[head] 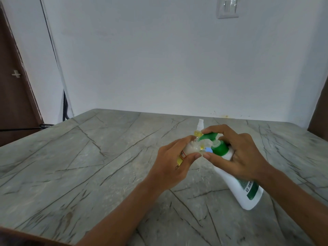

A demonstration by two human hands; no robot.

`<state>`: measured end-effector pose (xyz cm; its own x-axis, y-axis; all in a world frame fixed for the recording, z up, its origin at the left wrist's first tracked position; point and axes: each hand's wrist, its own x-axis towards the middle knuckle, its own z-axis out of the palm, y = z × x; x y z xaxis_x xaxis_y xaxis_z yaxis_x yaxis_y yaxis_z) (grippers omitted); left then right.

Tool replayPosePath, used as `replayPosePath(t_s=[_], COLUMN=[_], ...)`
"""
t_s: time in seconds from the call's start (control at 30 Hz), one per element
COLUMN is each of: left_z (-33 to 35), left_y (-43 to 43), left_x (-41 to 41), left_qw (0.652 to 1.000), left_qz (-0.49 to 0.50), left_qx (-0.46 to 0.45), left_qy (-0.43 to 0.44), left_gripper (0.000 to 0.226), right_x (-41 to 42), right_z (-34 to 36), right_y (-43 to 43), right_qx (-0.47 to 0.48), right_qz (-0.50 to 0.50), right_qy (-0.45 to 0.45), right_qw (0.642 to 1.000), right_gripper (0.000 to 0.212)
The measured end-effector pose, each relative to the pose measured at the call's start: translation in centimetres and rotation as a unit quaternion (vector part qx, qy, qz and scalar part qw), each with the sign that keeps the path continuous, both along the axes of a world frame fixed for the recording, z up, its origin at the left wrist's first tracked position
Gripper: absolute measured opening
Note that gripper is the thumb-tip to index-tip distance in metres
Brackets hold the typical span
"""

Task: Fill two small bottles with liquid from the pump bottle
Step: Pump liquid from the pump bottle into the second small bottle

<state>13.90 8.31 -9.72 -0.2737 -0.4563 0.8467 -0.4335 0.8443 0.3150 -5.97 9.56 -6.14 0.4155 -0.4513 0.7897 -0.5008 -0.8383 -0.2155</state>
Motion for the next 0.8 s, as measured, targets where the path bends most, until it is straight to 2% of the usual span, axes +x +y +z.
replayPosePath(t_s=[0.17, 0.63, 0.8], left_z=[0.05, -0.16, -0.10], left_y=[-0.08, -0.03, 0.11], left_x=[-0.02, -0.24, -0.37], left_qw=[1.000, 0.999, 1.000], left_qz=[-0.003, -0.036, -0.027], left_qx=[-0.001, 0.008, 0.002], left_qy=[0.017, 0.006, 0.002], left_gripper=[0.046, 0.043, 0.043], right_x=[-0.13, -0.26, -0.05], right_z=[-0.35, -0.15, 0.03], right_y=[-0.08, -0.03, 0.11], right_qx=[0.028, 0.028, 0.004], right_qz=[0.011, 0.007, -0.016], right_qy=[-0.009, -0.068, -0.043], right_qw=[1.000, 0.997, 0.999], right_gripper=[0.051, 0.037, 0.035])
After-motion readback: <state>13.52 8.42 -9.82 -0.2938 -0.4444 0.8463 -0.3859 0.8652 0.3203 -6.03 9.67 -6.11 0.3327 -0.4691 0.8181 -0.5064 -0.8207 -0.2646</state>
